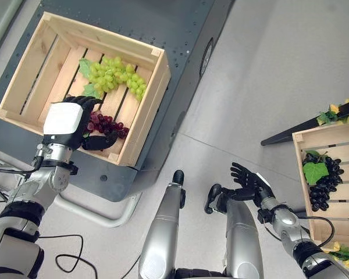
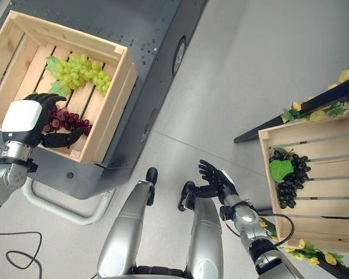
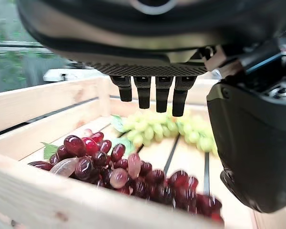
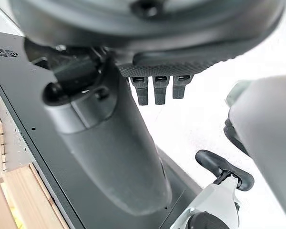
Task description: Pick up the fruits from the basket on one side to the basket on the other side
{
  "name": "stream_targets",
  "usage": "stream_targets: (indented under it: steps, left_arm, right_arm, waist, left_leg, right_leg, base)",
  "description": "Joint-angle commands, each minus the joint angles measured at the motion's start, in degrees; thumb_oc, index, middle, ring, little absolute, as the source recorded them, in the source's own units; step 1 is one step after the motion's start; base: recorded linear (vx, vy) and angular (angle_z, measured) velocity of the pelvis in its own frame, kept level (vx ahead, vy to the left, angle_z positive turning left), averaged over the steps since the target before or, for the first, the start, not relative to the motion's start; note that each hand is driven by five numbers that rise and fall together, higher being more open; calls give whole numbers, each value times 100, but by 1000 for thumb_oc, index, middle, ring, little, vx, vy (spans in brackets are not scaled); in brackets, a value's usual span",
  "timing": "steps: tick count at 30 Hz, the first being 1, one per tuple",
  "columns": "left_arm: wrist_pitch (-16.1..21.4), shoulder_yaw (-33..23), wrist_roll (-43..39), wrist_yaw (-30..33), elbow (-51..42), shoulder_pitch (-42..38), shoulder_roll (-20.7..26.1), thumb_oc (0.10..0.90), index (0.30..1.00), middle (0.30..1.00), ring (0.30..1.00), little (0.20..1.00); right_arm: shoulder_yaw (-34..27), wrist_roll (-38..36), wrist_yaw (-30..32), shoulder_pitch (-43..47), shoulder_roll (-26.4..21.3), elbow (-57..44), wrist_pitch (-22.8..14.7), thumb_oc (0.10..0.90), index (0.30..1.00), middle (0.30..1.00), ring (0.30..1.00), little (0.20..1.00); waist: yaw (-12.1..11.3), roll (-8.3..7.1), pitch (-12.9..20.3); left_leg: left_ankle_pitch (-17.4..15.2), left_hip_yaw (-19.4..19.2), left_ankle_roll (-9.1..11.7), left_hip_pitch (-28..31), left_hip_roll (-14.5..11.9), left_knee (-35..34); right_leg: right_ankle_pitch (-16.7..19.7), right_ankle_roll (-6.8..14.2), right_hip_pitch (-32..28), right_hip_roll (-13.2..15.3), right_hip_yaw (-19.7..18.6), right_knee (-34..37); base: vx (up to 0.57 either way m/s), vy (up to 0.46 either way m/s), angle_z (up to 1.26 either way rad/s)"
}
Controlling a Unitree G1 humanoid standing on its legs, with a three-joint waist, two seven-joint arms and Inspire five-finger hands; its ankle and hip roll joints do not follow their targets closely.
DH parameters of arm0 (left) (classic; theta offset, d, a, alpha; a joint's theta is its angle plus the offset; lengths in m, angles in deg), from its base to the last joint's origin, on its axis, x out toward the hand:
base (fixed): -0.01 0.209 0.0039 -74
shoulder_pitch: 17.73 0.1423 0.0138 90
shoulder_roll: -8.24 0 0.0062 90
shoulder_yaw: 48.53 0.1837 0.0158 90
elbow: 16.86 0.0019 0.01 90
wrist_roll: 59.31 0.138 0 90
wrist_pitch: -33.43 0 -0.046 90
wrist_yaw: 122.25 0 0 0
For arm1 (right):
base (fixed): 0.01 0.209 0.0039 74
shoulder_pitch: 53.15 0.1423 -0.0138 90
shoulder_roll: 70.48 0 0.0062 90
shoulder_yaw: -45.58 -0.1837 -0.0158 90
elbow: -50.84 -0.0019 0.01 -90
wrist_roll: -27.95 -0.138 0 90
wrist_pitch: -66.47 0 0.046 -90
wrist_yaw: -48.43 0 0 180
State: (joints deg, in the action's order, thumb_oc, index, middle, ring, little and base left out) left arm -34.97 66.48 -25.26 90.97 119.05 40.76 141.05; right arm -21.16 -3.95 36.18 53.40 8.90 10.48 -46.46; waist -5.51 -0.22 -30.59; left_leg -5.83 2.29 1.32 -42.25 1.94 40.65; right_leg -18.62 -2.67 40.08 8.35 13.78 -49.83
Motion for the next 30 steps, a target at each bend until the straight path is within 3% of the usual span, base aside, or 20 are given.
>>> stream_targets:
  steps: [1,11,19,23,30]
  left_arm:
    - [-299,-341,292,128,-284,-313,662,800,900,900,900,900]
    - [-1029,530,613,-667,-644,-897,1380,800,900,900,900,900]
    - [-1905,1014,719,-931,-459,-1512,1495,800,900,900,900,900]
    - [-2036,1205,1145,-1181,-322,-1693,1454,800,900,900,900,900]
    - [-2144,1746,1464,-1465,-349,-2213,1479,800,900,900,900,900]
  right_arm:
    - [14,81,33,-47,-350,-435,-324,800,900,900,900,900]
    - [72,-87,-87,57,-572,-525,-236,800,900,900,900,900]
    - [166,-247,-31,18,-423,-426,-377,800,900,900,900,900]
    - [174,-351,-11,-21,-295,-367,-473,800,900,900,900,900]
    - [199,-401,5,22,-270,-383,-509,800,900,900,900,900]
  waist:
    - [54,229,80]
    - [11,226,80]
    - [-74,-30,80]
    - [-101,-185,80]
    - [-62,-309,80]
  left_leg:
    - [-419,-466,-280,354,255,-75]
    - [-436,-474,-273,60,206,83]
    - [-443,-362,-271,-138,167,170]
    - [-485,-303,-280,-206,128,270]
    - [-564,-249,-298,-395,100,456]
  right_leg:
    - [227,44,-434,-115,-85,189]
    - [234,73,-191,-26,11,52]
    - [200,73,-65,-34,161,-39]
    - [163,76,-59,-61,218,-112]
    - [138,85,98,-124,206,-241]
  base:
    - [4,69,2]
    - [3,29,5]
    - [-16,-41,7]
    - [17,-57,-1]
    - [4,-5,0]
